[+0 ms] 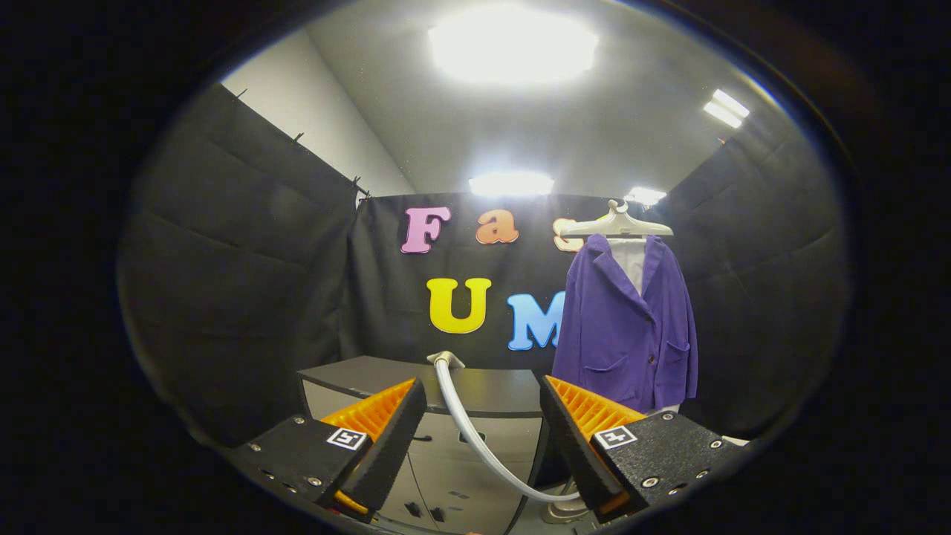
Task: Iron the clothes twice with a garment steamer, once on the left side and once on the right side.
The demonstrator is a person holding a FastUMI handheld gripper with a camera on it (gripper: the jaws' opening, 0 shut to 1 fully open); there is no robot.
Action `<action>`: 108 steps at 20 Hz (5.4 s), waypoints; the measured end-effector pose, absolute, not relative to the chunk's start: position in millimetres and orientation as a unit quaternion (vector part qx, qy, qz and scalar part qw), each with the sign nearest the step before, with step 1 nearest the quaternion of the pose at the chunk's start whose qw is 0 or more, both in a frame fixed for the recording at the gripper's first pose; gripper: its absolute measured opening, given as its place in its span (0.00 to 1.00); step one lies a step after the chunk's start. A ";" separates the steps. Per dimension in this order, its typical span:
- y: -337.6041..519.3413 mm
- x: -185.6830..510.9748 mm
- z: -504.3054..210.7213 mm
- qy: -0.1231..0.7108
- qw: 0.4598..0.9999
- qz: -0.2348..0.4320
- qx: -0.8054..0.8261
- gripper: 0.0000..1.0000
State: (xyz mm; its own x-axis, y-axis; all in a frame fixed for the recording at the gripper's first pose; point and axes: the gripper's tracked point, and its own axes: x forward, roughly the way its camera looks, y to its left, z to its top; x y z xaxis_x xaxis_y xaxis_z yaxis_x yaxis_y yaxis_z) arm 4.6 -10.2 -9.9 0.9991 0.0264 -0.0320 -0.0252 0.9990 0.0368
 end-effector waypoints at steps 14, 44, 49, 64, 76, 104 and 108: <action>-62.0 37.5 8.0 0.037 0.999 -0.002 0.030 0.95; 7.5 306.9 3.6 0.194 0.979 -0.019 0.065 0.95; 47.1 354.8 -44.2 0.259 0.963 0.000 0.068 0.95; 85.1 450.6 -166.5 0.414 0.897 0.004 0.158 0.95; 114.7 446.7 -193.0 0.464 0.846 0.017 0.260 0.57; 65.5 282.1 -62.2 0.247 0.962 0.036 0.113 0.31; 41.3 217.4 -45.8 0.205 0.974 0.038 0.083 0.31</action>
State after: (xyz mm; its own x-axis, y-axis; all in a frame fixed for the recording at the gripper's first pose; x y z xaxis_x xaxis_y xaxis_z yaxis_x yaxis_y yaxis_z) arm 217.4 41.3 -45.8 0.9129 0.1092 -0.3934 -0.0408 0.9831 0.1782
